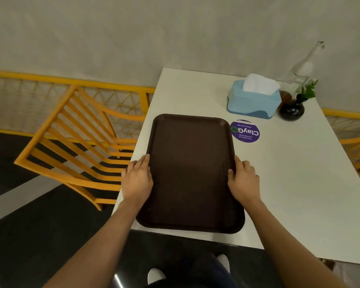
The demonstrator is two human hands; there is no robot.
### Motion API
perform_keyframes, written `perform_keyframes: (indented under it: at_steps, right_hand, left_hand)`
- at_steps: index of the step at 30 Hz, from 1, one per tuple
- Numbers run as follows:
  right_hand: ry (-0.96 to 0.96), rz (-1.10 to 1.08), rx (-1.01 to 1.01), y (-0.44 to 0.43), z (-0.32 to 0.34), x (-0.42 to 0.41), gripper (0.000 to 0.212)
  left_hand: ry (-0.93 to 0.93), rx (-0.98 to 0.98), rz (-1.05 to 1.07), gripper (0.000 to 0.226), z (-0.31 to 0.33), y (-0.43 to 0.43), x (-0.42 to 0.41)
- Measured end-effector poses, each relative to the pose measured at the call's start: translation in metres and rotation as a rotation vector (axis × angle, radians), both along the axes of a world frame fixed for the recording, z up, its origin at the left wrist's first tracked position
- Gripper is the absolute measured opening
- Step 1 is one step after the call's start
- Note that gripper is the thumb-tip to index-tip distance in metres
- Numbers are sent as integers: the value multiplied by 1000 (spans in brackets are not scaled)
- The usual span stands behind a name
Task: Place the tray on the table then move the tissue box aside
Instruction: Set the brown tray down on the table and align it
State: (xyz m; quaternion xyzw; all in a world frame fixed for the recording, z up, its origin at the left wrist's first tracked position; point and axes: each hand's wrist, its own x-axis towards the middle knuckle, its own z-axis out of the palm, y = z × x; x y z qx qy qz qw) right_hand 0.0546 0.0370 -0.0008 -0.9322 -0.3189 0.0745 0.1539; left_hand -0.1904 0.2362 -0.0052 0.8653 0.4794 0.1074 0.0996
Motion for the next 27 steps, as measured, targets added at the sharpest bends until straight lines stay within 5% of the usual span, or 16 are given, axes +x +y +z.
perform_keyframes:
  at_steps: [12, 27]
  right_hand:
    - [-16, -8, -83, 30, -11, -3, 76]
    - [5, -15, -70, 88, -11, 38, 76]
  left_hand:
    - [6, -15, -84, 54, -14, 38, 10]
    - [-136, -106, -60, 52, -9, 94, 51]
